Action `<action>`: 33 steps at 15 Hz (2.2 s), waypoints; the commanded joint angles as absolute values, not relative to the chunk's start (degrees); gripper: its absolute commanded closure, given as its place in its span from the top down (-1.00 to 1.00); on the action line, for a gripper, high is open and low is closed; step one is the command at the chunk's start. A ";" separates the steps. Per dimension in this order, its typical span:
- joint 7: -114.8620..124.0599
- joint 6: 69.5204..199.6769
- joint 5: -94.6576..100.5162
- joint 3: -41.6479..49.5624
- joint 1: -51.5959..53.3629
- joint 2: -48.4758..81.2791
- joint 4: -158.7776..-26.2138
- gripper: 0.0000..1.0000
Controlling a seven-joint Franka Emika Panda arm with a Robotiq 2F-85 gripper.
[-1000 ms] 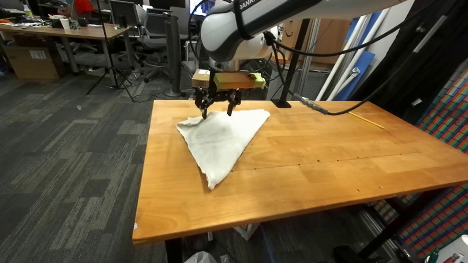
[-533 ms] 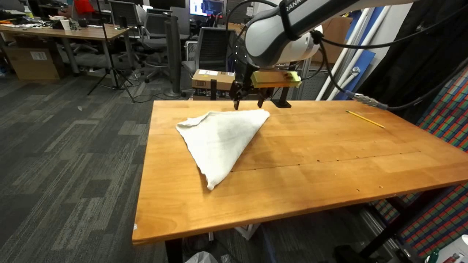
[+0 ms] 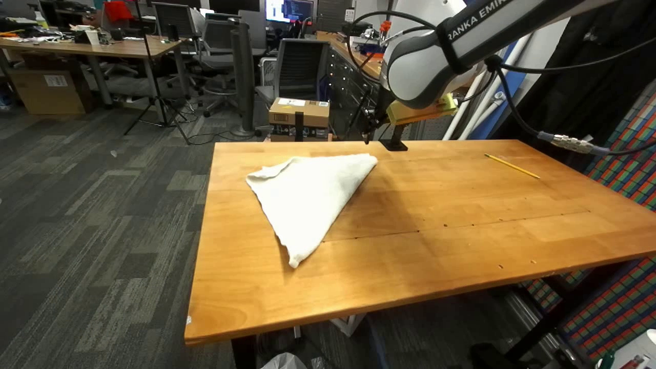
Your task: Fold the towel diagonally in half twice
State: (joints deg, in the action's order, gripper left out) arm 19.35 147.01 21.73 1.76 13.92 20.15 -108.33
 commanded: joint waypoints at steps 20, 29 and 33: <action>25.75 147.90 22.49 7.62 17.55 38.89 -88.36 1.00; 25.52 146.36 19.44 8.30 17.26 42.91 -87.33 1.00; 25.75 146.07 18.95 8.07 18.20 41.26 -89.04 0.15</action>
State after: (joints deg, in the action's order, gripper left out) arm 26.12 147.47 20.39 8.08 17.22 41.90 -89.16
